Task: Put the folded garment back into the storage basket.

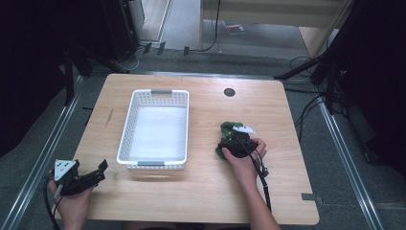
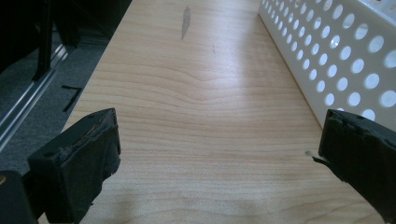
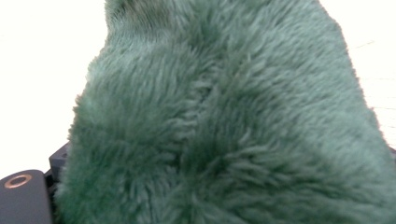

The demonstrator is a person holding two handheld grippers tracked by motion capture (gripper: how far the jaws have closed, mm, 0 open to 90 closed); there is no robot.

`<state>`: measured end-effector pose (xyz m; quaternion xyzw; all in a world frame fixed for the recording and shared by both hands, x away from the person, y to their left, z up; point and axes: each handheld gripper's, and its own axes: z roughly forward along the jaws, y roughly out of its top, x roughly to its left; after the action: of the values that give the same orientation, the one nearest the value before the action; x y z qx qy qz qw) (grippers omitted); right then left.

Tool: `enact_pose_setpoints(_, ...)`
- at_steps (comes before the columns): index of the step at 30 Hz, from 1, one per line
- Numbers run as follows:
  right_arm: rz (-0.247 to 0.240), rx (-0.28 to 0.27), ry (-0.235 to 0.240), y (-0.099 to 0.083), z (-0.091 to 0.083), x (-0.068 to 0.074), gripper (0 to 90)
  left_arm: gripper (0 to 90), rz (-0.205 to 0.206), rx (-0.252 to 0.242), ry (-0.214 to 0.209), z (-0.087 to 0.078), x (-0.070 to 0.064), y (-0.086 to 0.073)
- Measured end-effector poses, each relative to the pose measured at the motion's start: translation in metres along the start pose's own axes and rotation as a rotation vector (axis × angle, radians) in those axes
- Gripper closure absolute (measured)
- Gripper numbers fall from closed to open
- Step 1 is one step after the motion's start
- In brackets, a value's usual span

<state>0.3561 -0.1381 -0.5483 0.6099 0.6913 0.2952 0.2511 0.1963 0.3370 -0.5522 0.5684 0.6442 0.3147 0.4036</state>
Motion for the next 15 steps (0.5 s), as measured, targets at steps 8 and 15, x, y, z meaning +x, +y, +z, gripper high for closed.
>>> enact_pose_setpoints(8, 0.011, -0.045, 0.003, -0.0049, -0.0009, -0.0006, 11.0, 0.0, 0.001, -0.001, 0.000, 0.0000, 0.0000, 0.0000)
enact_pose_setpoints(15, 0.006, -0.058, 0.012, -0.0028, -0.0067, -0.0005, 16.9, 0.0, -0.003, 0.000, 0.001, 0.0006, -0.0001, 0.0001)
